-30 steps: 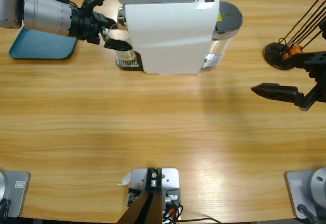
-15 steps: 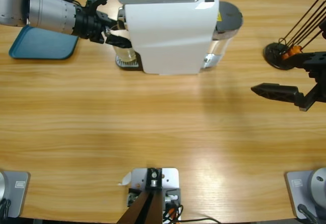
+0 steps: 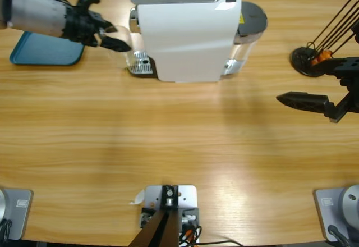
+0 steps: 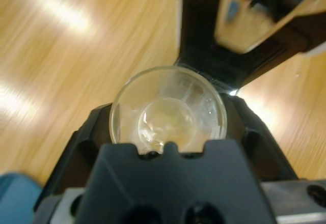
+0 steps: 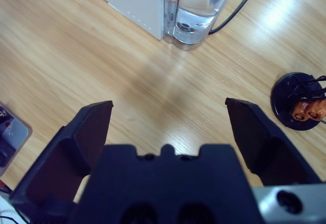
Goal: Pour coffee
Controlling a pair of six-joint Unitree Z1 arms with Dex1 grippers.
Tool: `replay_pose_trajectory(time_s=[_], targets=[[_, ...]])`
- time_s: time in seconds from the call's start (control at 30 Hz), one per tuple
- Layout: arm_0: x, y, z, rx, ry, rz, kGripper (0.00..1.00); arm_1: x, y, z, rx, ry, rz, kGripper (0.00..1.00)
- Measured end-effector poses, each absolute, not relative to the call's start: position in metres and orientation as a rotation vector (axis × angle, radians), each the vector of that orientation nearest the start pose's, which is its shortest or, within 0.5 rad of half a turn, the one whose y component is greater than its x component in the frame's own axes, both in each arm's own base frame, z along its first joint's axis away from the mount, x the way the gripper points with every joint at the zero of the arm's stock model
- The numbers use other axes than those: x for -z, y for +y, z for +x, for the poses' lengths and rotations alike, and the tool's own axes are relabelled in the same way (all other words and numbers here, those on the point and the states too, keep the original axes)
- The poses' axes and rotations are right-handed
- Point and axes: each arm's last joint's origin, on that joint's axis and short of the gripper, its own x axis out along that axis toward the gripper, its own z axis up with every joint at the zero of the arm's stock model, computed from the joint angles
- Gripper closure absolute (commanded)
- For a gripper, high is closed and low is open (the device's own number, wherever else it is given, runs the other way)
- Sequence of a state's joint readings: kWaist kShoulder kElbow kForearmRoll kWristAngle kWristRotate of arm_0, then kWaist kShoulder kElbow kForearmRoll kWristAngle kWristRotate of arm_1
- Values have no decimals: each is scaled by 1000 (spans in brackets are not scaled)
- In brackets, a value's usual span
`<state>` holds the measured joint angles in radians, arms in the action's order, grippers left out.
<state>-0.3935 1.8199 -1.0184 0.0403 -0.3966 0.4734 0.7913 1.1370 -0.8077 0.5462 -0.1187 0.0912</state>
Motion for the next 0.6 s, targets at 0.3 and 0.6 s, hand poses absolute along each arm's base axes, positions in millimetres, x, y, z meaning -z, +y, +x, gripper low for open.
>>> replay_pose_trajectory(time_s=[0.3,0.6], targets=[[-268,-93,318,715,642,361,745,-312,105,112,-589,828,-309,9],[-252,-17,322,306,720,224,745,-312,106,113,-589,832,-311,9]])
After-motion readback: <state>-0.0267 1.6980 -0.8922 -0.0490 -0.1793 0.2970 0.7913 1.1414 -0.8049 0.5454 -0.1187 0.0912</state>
